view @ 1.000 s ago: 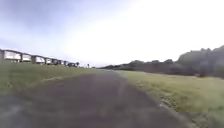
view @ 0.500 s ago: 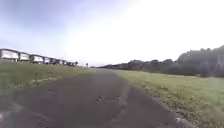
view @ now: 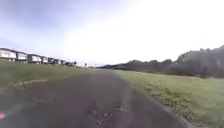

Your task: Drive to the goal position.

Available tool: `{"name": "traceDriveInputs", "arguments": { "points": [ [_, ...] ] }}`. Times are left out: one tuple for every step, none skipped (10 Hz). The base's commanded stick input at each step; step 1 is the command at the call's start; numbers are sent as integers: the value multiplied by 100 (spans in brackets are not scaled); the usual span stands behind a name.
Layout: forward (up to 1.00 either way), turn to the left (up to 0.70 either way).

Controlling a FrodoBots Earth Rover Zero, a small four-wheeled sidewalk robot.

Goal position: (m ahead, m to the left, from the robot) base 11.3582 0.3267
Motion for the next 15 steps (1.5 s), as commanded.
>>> {"name": "traceDriveInputs", "arguments": {
  "points": [
    [100,27],
    [100,27],
    [100,0],
    [100,0],
    [100,0],
    [100,0],
    [100,0],
    [100,0],
    [100,0],
    [100,0],
    [100,0],
    [100,0],
    [100,0],
    [100,0],
    [100,0]
  ]
}}
